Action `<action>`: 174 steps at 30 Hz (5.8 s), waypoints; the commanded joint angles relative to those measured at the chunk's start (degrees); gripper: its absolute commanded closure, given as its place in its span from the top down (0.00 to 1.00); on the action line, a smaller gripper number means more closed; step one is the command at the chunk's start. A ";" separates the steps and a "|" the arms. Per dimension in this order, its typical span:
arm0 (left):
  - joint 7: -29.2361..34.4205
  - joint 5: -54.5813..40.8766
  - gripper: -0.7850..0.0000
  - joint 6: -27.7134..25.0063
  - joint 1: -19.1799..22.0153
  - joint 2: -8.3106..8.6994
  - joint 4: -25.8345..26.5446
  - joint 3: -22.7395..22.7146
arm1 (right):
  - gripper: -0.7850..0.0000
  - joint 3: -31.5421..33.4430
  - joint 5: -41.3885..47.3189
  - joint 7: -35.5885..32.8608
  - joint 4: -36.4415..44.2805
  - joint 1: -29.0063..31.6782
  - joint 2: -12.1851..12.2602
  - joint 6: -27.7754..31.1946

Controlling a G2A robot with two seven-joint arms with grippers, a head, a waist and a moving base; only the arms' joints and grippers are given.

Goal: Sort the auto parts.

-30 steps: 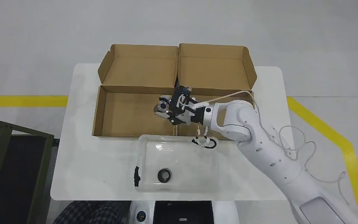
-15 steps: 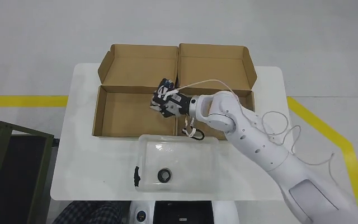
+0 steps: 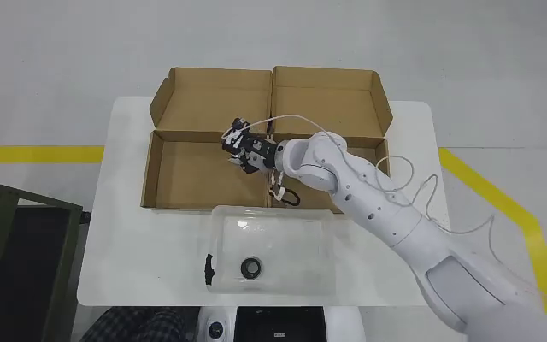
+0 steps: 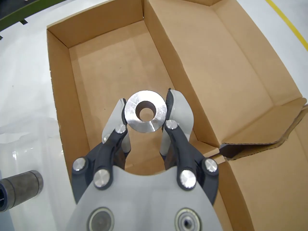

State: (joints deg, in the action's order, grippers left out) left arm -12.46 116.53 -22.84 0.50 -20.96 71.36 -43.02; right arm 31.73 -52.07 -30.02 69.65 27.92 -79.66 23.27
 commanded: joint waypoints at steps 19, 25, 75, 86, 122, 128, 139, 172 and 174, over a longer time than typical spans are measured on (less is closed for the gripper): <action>0.00 0.00 1.00 0.00 0.00 0.00 0.00 0.00 | 0.00 -3.11 -4.87 -2.59 -8.33 -2.07 -4.63 -2.17; 0.00 0.00 1.00 0.00 0.00 0.00 0.00 0.00 | 0.11 -3.58 -5.94 -2.93 -10.23 -2.25 -5.86 -2.41; 0.00 0.00 1.00 0.00 0.00 0.00 0.00 0.00 | 0.57 16.73 -21.33 -15.20 36.77 28.71 3.41 14.62; 0.00 0.00 1.00 0.00 0.00 0.00 0.00 0.00 | 0.60 20.80 -21.90 -15.97 45.20 38.06 6.29 23.07; 0.00 0.00 1.00 0.00 0.00 0.00 0.00 0.00 | 0.75 19.66 -23.88 -11.56 40.91 44.93 10.16 29.08; 0.00 0.00 1.00 0.00 0.00 0.00 0.00 0.00 | 0.76 17.58 -24.51 -10.01 38.37 43.23 9.99 28.28; 0.00 0.00 1.00 0.00 0.00 0.00 0.00 0.00 | 0.76 13.42 -25.22 -7.06 33.37 39.26 9.29 27.81; 0.00 0.00 1.00 0.00 0.00 0.00 0.00 0.00 | 0.00 13.64 -23.13 1.79 32.01 35.21 9.69 27.86; 0.00 0.00 1.00 0.00 0.00 0.00 0.00 0.00 | 0.00 14.42 -22.59 1.85 32.70 35.26 9.92 28.16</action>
State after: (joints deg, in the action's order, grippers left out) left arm -12.46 116.53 -22.84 0.50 -20.96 71.36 -43.02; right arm 45.73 -74.95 -28.19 101.96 63.15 -69.86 51.23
